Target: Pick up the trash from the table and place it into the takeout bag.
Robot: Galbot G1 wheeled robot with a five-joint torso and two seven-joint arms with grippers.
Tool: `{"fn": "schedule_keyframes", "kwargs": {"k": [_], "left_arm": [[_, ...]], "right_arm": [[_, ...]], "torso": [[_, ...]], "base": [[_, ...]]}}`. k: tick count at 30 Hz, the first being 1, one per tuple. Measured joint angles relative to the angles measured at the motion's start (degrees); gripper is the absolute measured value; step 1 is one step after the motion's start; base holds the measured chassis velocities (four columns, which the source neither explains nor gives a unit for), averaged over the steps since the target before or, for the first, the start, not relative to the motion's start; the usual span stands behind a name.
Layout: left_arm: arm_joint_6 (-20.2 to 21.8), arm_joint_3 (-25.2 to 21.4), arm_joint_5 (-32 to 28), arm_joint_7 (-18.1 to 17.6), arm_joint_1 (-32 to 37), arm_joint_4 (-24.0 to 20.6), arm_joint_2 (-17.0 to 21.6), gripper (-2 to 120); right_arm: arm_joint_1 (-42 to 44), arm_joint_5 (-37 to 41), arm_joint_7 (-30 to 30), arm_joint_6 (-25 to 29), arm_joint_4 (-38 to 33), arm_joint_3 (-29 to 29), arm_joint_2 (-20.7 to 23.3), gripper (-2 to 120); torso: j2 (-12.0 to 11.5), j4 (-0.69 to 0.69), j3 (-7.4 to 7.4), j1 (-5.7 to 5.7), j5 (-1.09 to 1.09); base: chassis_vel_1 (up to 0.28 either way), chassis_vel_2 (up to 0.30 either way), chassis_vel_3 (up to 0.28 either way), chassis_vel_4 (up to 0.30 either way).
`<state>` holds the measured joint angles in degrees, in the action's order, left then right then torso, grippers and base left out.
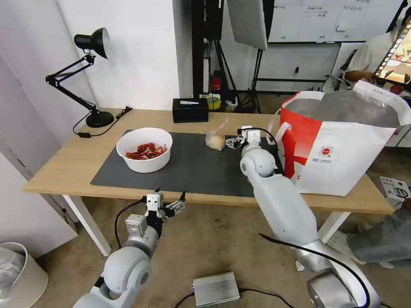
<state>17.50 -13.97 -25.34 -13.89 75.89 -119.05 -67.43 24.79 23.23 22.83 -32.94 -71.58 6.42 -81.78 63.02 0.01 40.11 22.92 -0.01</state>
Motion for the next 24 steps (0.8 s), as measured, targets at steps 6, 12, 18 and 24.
{"fn": "schedule_keyframes", "kwargs": {"k": [6,12,18,24], "left_arm": [[0.00,0.04,0.20,0.01,0.29,0.14,-0.05,100],[-0.02,0.27,0.37,0.02,0.27,0.30,-0.31,100],[-0.05,0.66,0.74,0.05,0.49,0.20,-0.57,100],[-0.47,0.56,0.77,0.04,0.46,0.20,-0.11,100]], "right_arm": [[-1.01,-0.82,0.43,-0.03,2.62,0.97,-0.34,100],[-1.32,-1.55,0.42,0.03,4.61,1.69,-1.18,100],[-1.83,-2.14,0.09,0.53,6.96,2.71,-1.96,100],[-2.53,-2.46,-1.04,1.96,9.57,2.91,-2.20,100]], "torso": [[0.00,-0.01,0.00,-0.01,0.00],[0.00,-0.01,0.00,-0.01,0.01],[0.00,-0.01,0.00,-0.01,0.01],[0.00,0.00,0.00,-0.01,0.01]], "base": [[0.000,0.000,0.000,0.000],[0.000,0.000,0.000,0.000],[0.000,0.000,0.000,0.000],[0.000,0.000,0.000,0.000]]}}
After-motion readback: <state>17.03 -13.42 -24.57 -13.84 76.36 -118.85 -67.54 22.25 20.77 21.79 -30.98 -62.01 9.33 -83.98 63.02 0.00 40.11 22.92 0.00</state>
